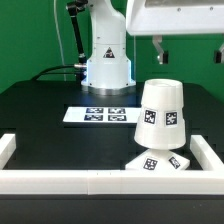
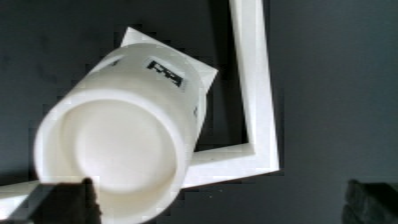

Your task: Assemble lamp

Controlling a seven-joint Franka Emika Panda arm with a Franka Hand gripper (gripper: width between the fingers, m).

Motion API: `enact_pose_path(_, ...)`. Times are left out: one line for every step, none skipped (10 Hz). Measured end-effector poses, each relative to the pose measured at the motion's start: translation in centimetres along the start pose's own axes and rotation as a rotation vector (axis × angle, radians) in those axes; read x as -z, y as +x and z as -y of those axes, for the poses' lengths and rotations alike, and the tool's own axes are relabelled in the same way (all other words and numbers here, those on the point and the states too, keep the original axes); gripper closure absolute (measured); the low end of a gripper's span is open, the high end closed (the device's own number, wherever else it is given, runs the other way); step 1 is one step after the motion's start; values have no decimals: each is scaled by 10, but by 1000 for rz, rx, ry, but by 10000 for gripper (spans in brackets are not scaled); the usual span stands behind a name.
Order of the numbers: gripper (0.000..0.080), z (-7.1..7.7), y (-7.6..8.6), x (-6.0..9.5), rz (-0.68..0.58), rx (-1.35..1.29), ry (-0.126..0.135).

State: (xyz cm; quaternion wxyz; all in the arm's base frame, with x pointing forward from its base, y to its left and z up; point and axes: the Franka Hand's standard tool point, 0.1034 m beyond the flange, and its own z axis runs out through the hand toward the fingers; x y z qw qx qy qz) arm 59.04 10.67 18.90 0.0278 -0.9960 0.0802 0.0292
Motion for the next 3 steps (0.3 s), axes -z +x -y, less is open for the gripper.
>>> enact_pose_path(101, 1, -2, 6, -5, -6, 2)
enact_pose_path(101, 1, -4, 5, -12, -6, 3)
enact_pose_path(100, 1, -3, 4, -11, -7, 2)
